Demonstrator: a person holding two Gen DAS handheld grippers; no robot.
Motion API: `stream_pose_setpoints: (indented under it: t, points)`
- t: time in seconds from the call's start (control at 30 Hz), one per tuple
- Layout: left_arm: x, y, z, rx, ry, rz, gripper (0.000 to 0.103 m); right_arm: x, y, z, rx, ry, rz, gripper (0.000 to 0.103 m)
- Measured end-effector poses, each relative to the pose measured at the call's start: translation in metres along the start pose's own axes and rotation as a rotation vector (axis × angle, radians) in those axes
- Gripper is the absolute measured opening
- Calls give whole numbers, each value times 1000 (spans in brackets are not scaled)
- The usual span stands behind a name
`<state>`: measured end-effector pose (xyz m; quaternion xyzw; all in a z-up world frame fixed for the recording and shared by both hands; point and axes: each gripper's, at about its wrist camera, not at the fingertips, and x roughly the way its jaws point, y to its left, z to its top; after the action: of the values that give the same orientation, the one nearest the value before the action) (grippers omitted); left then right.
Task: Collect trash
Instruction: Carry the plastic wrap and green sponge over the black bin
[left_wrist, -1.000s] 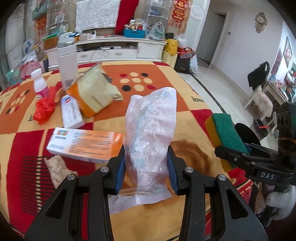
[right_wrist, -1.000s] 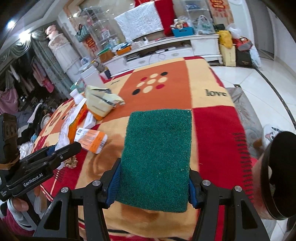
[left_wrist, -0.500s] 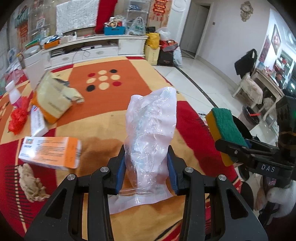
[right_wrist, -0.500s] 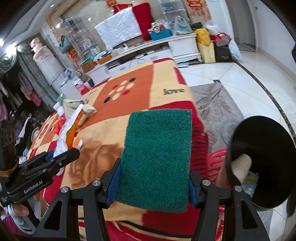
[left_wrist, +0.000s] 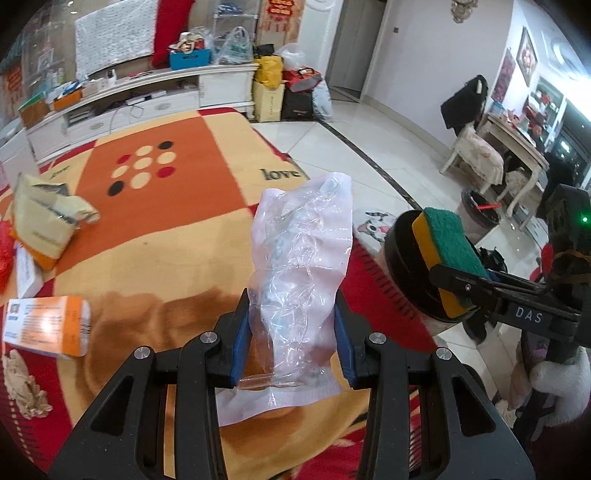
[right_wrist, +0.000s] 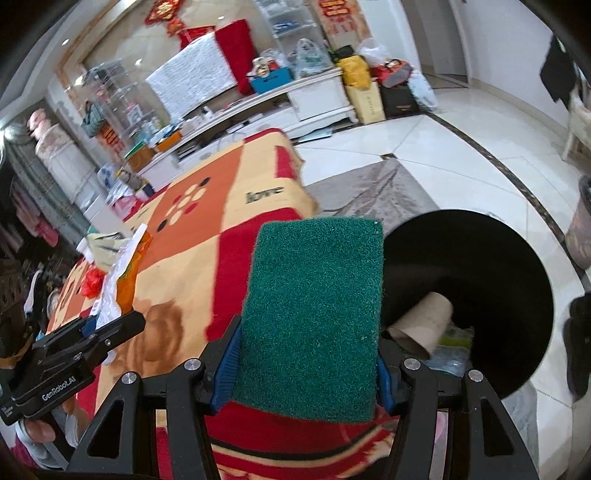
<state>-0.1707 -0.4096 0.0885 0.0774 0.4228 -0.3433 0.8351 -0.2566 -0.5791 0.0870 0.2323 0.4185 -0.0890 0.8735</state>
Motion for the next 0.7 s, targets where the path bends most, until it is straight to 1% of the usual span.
stream_pose_setpoints:
  t: [0.3, 0.7]
  points:
    - [21, -28, 7, 27, 30, -59, 38, -9, -36, -3, 54, -7, -57, 58]
    - [45, -67, 13, 87, 64, -107, 38, -17, -72, -2, 111, -14, -99, 58]
